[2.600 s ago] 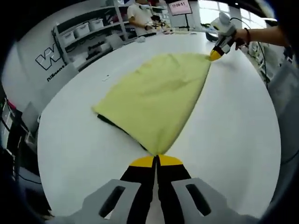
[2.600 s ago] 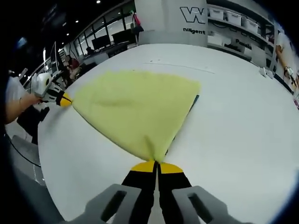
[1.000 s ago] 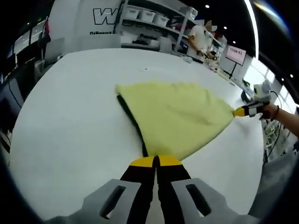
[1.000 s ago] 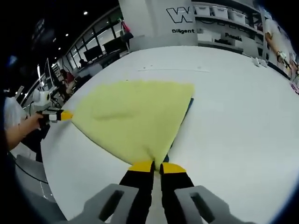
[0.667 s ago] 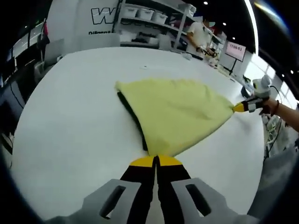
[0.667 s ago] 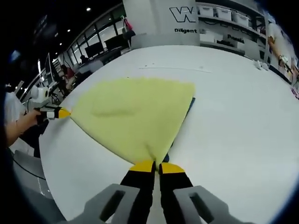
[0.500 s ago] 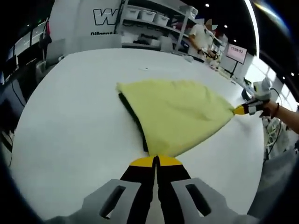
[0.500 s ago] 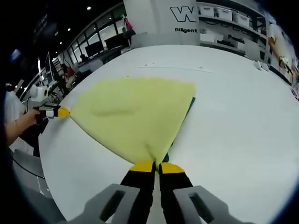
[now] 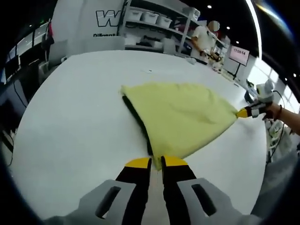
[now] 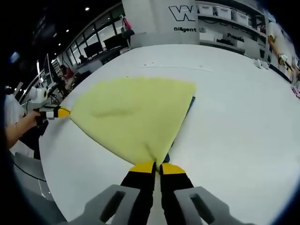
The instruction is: Fold the garment on the visible template until the final outline fits inside the template.
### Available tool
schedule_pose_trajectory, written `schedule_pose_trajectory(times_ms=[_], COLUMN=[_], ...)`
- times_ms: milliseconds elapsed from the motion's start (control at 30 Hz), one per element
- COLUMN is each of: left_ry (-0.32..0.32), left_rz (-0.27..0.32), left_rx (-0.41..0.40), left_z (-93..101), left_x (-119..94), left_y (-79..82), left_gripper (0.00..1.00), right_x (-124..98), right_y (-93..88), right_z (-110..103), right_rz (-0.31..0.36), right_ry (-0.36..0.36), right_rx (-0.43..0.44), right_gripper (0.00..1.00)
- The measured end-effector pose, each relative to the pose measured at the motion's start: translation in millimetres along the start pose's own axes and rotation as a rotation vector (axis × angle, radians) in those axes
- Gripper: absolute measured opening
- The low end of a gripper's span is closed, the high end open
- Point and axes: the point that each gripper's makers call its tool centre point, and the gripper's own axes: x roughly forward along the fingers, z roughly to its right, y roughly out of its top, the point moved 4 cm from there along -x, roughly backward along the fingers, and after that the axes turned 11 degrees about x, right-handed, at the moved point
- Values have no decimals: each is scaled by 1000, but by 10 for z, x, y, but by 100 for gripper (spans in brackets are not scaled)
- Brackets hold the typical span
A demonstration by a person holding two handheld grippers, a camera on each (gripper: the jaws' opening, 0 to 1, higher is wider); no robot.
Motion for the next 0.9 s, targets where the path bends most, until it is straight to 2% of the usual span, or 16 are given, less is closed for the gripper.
schedule_pose_trajectory(times_ms=[67, 200, 267, 567, 900], left_ry=[-8, -11, -19, -26, -10], left_rz=[-8, -13, -16, -20, -35], left_rx=[0, -5, -1, 24, 69], left_z=[19, 7, 18, 37, 46], left_x=[21, 31, 34, 33, -33], left_y=[-7, -7, -11, -2, -39], left_gripper=[19, 15, 9, 4, 3], right_x=[-1, 6, 7, 9, -13], right_y=[-5, -15, -15, -11, -54], right_z=[8, 12, 9, 12, -37], right_rz=[-1, -4, -4, -8, -24], right_ry=[1, 2, 2, 1, 6], right_rx=[5, 9, 10, 5, -28], right_gripper=[0, 0, 0, 0, 0])
